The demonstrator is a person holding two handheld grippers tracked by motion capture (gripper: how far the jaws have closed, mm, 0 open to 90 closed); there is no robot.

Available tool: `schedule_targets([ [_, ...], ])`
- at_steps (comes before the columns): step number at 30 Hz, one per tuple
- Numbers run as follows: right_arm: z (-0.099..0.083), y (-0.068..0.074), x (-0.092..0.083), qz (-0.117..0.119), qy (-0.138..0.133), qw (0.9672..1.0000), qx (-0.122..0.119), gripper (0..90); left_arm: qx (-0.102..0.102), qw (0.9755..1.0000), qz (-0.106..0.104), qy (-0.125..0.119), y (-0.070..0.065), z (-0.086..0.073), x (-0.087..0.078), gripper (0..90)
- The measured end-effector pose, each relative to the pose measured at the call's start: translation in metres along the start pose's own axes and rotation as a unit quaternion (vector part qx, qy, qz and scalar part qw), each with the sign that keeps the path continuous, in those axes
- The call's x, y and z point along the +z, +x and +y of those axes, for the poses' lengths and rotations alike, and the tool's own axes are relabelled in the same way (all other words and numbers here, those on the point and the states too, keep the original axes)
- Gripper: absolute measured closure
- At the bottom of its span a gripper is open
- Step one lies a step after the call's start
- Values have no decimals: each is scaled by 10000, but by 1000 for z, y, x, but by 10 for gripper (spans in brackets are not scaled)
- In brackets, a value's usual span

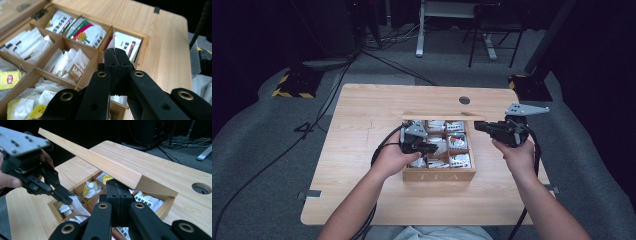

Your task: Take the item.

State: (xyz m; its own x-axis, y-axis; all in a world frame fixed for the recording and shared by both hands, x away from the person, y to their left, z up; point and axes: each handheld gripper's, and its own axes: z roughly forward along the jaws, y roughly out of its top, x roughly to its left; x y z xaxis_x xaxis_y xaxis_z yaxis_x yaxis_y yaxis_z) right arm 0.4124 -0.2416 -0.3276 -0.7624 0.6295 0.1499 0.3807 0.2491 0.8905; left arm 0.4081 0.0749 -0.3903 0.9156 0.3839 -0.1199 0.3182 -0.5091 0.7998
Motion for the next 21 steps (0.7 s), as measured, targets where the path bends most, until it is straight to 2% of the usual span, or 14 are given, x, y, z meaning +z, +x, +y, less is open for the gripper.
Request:
schedule_targets([
  [13, -1, 0, 0, 8, 15, 10000, -1, 900, 112, 9997, 1, -225, -10, -4, -25, 900],
  [21, -1, 1, 0, 5, 29, 10000, -4, 900, 127, 9994, 33, -329, -11, -10, -41, 900],
])
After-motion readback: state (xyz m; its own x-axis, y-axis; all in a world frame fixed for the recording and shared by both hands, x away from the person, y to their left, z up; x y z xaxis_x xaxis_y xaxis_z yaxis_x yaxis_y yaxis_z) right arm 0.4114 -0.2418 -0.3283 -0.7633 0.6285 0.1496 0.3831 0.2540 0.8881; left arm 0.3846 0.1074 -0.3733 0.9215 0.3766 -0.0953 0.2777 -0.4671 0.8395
